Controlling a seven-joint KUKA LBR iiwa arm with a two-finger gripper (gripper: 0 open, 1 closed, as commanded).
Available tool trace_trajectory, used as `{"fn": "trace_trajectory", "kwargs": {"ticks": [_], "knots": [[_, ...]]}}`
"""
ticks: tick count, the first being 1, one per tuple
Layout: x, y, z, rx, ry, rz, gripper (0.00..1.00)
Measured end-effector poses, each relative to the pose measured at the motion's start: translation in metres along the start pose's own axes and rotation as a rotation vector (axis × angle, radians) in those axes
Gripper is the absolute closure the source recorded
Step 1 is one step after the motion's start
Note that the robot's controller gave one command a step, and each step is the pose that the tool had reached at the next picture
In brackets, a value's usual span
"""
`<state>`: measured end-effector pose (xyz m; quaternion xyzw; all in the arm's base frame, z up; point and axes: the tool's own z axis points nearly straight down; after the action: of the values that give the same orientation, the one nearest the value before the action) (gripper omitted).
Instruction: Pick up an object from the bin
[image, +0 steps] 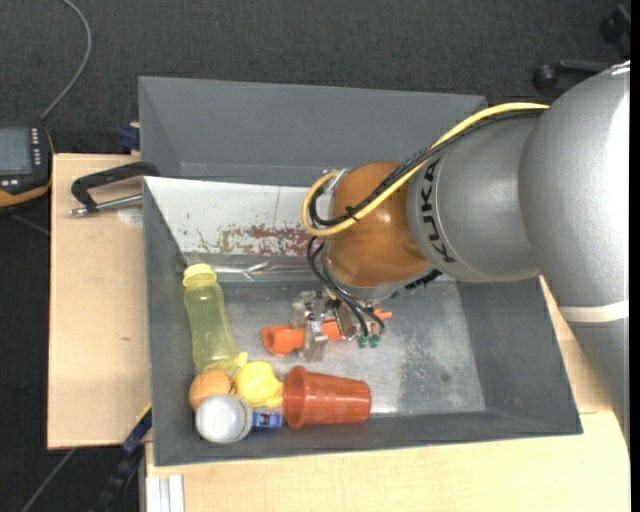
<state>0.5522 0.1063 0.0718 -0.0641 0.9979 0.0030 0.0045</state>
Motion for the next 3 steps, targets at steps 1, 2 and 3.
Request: {"fn": "trace_trajectory", "kwargs": {"ticks": [1,2,3], "knots": [[0.0000,0.0000,0.0000,0.000,0.000,0.000,1.00],[0.0062,-0.0026,-0.0003,-0.002,-0.005,-0.062,1.00],[0.0062,-0.0026,-0.0003,-0.002,-0.005,-0.061,1.00]]}}
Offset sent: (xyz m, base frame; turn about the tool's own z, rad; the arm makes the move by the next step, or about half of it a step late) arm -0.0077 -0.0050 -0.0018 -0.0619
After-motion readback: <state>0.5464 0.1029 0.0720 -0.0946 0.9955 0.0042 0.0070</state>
